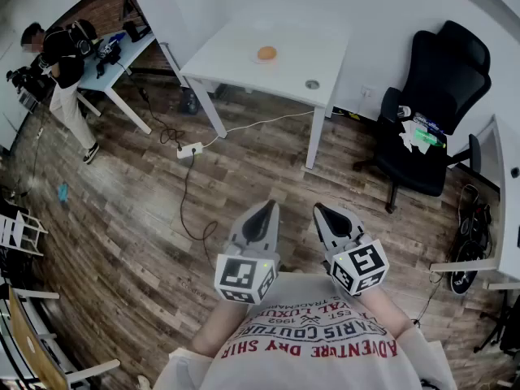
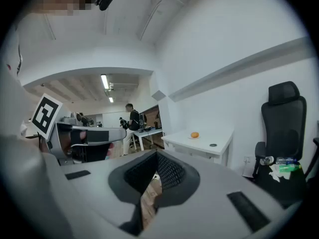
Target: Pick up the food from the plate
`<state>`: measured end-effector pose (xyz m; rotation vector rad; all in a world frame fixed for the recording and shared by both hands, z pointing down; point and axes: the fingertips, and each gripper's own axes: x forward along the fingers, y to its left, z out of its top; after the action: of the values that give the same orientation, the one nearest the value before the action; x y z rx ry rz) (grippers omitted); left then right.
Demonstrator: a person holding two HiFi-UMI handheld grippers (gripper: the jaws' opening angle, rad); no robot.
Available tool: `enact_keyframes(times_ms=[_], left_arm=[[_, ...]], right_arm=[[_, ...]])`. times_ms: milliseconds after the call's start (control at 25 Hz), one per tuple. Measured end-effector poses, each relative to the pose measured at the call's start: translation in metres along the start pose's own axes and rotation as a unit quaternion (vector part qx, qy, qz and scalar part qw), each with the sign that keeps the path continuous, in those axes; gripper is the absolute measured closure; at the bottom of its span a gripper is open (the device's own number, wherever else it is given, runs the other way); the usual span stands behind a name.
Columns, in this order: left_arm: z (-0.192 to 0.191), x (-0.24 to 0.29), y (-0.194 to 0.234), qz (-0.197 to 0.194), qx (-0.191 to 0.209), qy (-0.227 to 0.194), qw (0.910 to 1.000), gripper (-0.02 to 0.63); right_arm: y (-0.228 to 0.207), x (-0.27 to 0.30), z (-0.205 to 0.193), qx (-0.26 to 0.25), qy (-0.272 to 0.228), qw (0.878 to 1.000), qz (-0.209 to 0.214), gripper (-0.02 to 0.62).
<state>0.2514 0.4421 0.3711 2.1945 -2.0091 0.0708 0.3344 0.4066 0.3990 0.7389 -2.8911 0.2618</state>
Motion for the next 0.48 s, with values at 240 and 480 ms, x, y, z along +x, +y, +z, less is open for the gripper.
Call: enact_keyframes(times_ms=[240, 480], left_arm=[[-0.0026, 0.0010, 0.0013, -0.006, -0.002, 0.000, 1.0000, 0.598], [-0.0034, 0.0078, 0.0013, -0.011, -0.005, 0.001, 0.9999, 0.598]], right_arm=[[0.0037, 0.0036, -0.0018, -0.004, 0.002, 1.000, 0.002, 0.583], [-0.0052, 0.0025, -0.0036, 0.015, 0.005, 1.000, -0.011, 0.583]])
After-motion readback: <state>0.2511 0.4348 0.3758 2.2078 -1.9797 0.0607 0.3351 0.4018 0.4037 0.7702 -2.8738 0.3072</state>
